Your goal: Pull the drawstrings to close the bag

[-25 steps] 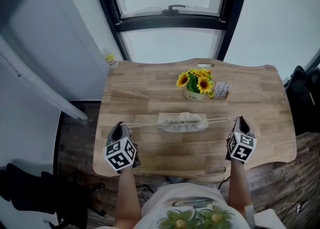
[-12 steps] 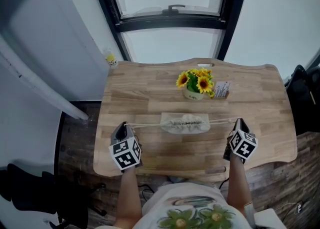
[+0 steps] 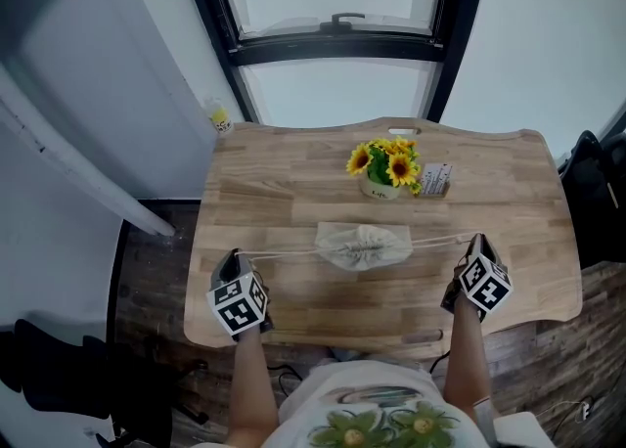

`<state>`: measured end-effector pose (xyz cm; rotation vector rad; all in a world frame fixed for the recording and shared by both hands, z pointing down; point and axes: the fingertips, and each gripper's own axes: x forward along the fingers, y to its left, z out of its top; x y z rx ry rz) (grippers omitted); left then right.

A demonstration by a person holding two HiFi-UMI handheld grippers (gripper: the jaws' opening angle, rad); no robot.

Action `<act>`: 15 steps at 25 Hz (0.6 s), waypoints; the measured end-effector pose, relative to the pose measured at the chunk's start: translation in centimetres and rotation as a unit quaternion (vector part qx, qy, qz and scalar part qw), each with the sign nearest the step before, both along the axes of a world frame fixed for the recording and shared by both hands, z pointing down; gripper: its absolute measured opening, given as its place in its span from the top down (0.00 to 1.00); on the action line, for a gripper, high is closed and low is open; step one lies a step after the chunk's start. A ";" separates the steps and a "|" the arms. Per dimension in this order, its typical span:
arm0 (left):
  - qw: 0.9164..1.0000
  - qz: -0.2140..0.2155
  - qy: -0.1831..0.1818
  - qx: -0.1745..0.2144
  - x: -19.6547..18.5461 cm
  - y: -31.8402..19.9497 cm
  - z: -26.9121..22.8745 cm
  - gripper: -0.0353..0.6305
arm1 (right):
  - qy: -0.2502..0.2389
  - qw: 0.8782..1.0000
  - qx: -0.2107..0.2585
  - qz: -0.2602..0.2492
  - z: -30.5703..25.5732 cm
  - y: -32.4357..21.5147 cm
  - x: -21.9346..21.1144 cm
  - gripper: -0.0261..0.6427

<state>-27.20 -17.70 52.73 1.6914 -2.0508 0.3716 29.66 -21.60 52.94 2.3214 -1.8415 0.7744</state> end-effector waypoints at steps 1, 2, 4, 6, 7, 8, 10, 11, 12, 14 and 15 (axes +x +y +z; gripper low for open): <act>1.000 -0.003 0.002 0.001 -0.2 0.0 0.0 0.92 | -0.006 1.000 0.002 0.002 0.0 0.0 0.1 0.95; 1.000 -0.006 0.005 0.002 -0.4 -0.1 0.0 0.92 | -0.012 1.000 0.003 0.003 0.0 -0.1 0.1 0.94; 1.000 -0.010 0.009 0.006 -0.6 0.0 -0.1 0.92 | -0.012 1.000 0.004 0.003 0.0 0.0 0.0 0.95; 1.000 -0.005 -0.001 0.012 -0.3 0.0 -0.5 0.92 | 0.014 1.000 0.003 -0.005 -0.2 0.2 -0.2 0.95; 1.000 0.002 -0.012 0.016 -0.1 -0.1 -0.8 0.92 | 0.039 0.999 0.003 -0.014 -0.6 0.3 -0.4 0.94; 0.999 0.011 -0.023 0.020 0.1 -0.1 -1.1 0.93 | 0.065 0.998 0.004 -0.024 -1.0 0.4 -0.6 0.94; 0.999 0.028 -0.035 0.026 0.6 -0.1 -1.6 0.93 | 0.095 0.995 0.004 -0.038 -1.3 0.7 -0.9 0.94; 0.998 0.031 -0.035 0.028 0.7 -0.1 -1.6 0.93 | 0.098 0.994 0.004 -0.043 -1.3 0.9 -1.1 0.94; 0.999 0.030 -0.034 0.030 0.7 0.0 -1.6 0.93 | 0.098 0.994 0.004 -0.048 -1.2 1.0 -1.2 0.94; 0.999 0.027 -0.030 0.031 0.8 0.0 -1.5 0.93 | 0.100 0.993 0.004 -0.058 -0.9 1.1 -1.6 0.94; 0.999 0.026 -0.030 0.030 0.8 0.0 -1.5 0.93 | 0.102 0.993 0.003 -0.061 -0.9 1.2 -1.7 0.94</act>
